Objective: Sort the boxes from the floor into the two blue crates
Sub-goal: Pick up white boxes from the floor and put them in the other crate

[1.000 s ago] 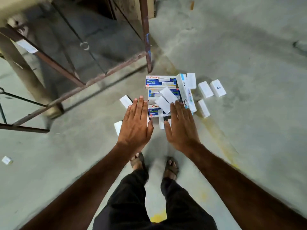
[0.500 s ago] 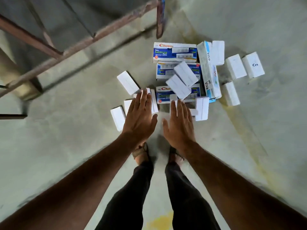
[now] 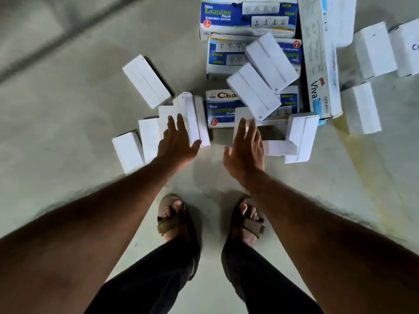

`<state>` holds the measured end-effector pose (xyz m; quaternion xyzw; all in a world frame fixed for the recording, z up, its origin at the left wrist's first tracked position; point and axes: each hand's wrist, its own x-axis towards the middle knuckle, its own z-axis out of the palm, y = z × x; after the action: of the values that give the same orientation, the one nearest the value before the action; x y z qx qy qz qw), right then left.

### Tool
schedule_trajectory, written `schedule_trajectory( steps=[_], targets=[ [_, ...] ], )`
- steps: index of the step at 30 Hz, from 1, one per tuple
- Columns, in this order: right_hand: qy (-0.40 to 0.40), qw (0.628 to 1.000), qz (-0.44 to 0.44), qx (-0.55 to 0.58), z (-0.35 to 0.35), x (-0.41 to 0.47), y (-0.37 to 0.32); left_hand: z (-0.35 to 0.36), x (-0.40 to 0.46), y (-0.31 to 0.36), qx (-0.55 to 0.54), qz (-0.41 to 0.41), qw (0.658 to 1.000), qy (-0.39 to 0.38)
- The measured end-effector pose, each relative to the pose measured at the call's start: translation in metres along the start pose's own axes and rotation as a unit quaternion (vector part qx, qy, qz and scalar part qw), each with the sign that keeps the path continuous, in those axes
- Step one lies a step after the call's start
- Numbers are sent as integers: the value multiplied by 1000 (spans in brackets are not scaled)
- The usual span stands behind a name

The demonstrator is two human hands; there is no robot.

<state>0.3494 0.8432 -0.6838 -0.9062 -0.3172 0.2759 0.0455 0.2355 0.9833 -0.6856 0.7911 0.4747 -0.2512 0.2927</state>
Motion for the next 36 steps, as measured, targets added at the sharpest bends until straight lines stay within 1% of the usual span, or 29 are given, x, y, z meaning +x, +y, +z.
schedule_trajectory(
  steps=[2, 4, 6, 9, 11, 12, 14, 16, 19, 22, 25, 26, 28, 29, 31, 32, 34, 36],
  targets=[
    [27, 999, 17, -2, 16, 16, 1, 14, 25, -4, -45, -34, 998, -2],
    [83, 996, 32, -18, 27, 32, 0, 25, 45, -8, -97, -69, 993, -5],
    [120, 991, 55, -21, 31, 43, 0, 33, 58, -8, -128, -84, 988, 1],
    [124, 984, 130, -9, 36, 57, 4, 41, 68, -7, -128, -81, 987, 46],
    [99, 976, 191, 12, 37, 63, 9, 43, 70, -6, -143, -82, 985, 57],
    [83, 977, 197, 14, 37, 63, 11, 42, 70, -7, -154, -85, 983, 56],
    [53, 986, 158, -1, 36, 60, 13, 40, 68, -10, -178, -94, 978, 46],
    [45, 993, 109, -16, 32, 53, 10, 32, 65, -15, -203, -109, 972, 44],
    [45, 995, 85, -5, 11, 38, -4, 11, 45, -18, -235, -137, 961, 48],
    [39, 994, 93, 32, -26, 20, -20, -19, 12, -4, -253, -149, 954, 57],
    [41, 992, 91, 80, -77, -8, -30, -60, -36, 23, -274, -118, 952, 74],
    [44, 991, 88, 87, -84, -13, -30, -64, -43, 28, -280, -105, 950, 83],
    [66, 988, 93, 108, -154, -42, -39, -117, -91, 53, -302, -76, 946, 89],
    [75, 987, 89, 109, -161, -44, -40, -121, -100, 55, -325, -83, 938, 91],
    [96, 983, 83, 131, -236, -71, -45, -177, -148, 83, -369, -63, 922, 100],
    [102, 981, 78, 143, -258, -81, -47, -190, -164, 89, -403, -56, 908, 98],
    [133, 974, 60, 173, -317, -106, -50, -232, -205, 114, -473, -23, 877, 83],
    [171, 965, 55, 192, -367, -129, -52, -267, -240, 136, -508, 9, 859, 60]
  ],
)
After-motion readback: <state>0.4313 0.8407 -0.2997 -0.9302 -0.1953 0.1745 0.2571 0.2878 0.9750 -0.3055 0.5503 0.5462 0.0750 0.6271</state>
